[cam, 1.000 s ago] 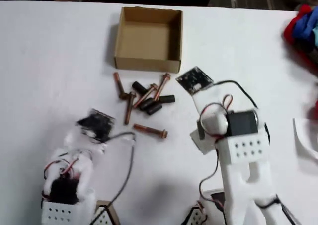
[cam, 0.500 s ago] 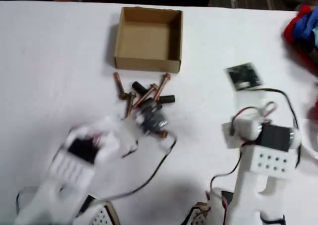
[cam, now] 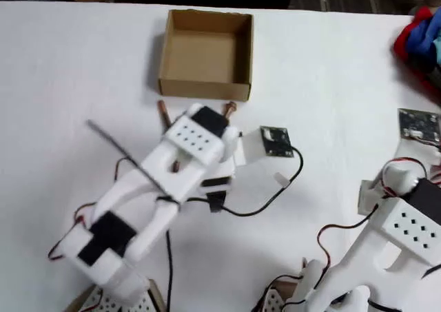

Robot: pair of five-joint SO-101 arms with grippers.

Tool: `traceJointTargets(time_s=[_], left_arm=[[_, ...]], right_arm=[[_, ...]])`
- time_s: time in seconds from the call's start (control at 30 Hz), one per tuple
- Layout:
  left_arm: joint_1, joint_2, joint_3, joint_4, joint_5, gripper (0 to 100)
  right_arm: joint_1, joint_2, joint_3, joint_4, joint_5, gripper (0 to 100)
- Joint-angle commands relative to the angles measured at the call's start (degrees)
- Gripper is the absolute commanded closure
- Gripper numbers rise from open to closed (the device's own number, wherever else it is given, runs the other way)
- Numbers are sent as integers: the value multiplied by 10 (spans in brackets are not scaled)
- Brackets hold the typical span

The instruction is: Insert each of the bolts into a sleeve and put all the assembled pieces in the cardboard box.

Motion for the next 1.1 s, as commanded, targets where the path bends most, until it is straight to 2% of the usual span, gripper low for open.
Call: traceJointTargets(time_s=[0.0, 0.4, 0.73, 0.9, 1.07], left_arm=[[4, 32, -33, 2, -22, 716], [5, 104, -38, -79, -27, 728], [-22, 130, -86, -80, -142, 728], [-37, 209, -141, -74, -144, 728], [-32, 269, -215, -35, -142, 729]], right_arm=[[36, 3, -3, -10, 5, 979], [44, 4, 72, -79, 5, 979], [44, 4, 76, -89, 5, 979], [44, 4, 76, -89, 5, 979], [44, 4, 76, -89, 5, 979]])
